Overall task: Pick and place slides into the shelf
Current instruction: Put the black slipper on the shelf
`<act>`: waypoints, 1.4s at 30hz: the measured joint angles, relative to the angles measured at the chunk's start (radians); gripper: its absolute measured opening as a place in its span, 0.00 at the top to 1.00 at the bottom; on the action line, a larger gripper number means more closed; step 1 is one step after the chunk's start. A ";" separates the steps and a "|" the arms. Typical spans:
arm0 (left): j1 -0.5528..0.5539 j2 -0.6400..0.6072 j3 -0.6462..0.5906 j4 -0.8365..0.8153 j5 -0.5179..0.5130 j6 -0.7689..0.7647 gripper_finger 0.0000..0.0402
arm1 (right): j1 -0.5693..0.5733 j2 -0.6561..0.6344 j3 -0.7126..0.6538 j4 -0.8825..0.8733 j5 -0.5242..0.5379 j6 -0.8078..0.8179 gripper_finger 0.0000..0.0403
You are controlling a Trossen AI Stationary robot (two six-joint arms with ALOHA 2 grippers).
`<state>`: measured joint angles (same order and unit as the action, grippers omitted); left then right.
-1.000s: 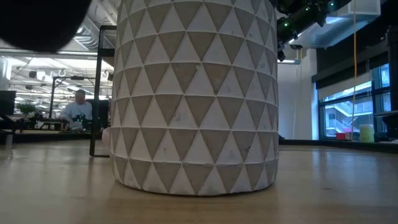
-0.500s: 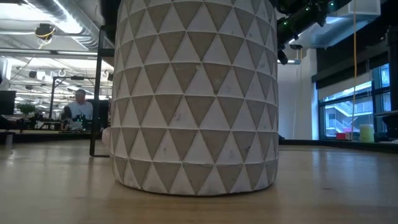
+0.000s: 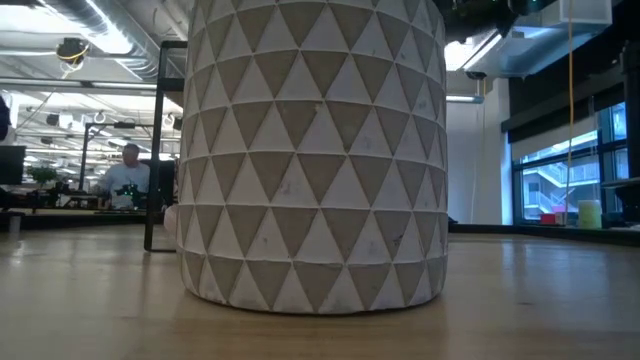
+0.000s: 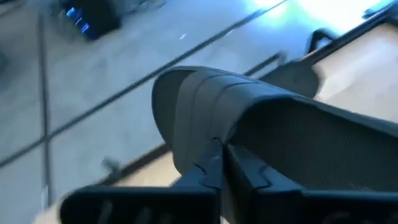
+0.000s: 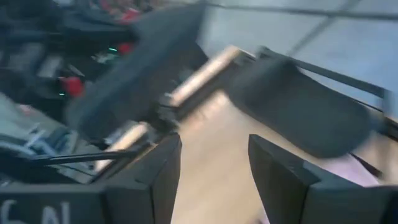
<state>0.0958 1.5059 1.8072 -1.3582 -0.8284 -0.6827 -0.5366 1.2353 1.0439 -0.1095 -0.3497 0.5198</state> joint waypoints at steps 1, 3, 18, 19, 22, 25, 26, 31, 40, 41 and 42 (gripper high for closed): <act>0.014 0.006 0.000 0.057 0.000 0.069 1.00 | 0.017 0.000 0.000 0.029 0.002 0.004 0.54; 0.040 0.014 0.000 0.170 0.001 0.196 1.00 | 0.053 -0.001 0.000 0.077 0.039 0.035 0.54; 0.087 0.070 0.001 0.569 -0.087 0.761 1.00 | 0.193 0.008 0.000 0.182 0.354 0.244 0.54; 0.089 0.074 0.000 0.573 -0.089 0.788 1.00 | 0.201 0.014 0.000 0.193 0.364 0.257 0.54; 0.094 0.106 0.001 0.617 -0.101 0.863 1.00 | 0.226 0.041 0.000 0.264 0.376 0.267 0.54; 0.094 0.132 -0.001 0.632 -0.102 0.926 1.00 | 0.242 0.076 0.002 0.322 0.380 0.283 0.54; 0.094 0.138 -0.001 0.651 -0.101 0.943 1.00 | 0.245 0.087 0.001 0.325 0.382 0.293 0.54; 0.093 0.152 0.002 0.689 -0.096 0.997 1.00 | 0.255 0.150 0.000 0.363 0.383 0.345 0.54; 0.093 0.156 0.000 0.660 -0.090 1.034 1.00 | 0.279 0.194 0.000 0.428 0.383 0.367 0.54; 0.094 0.156 0.000 0.656 -0.090 1.034 1.00 | 0.280 0.194 0.000 0.438 0.383 0.367 0.54; 0.094 0.156 0.000 0.656 -0.090 1.034 1.00 | 0.280 0.194 0.000 0.452 0.383 0.367 0.54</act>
<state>0.1894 1.6615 1.8069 -0.7025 -0.9184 0.3511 -0.2562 1.4292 1.0442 0.3429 0.0335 0.8866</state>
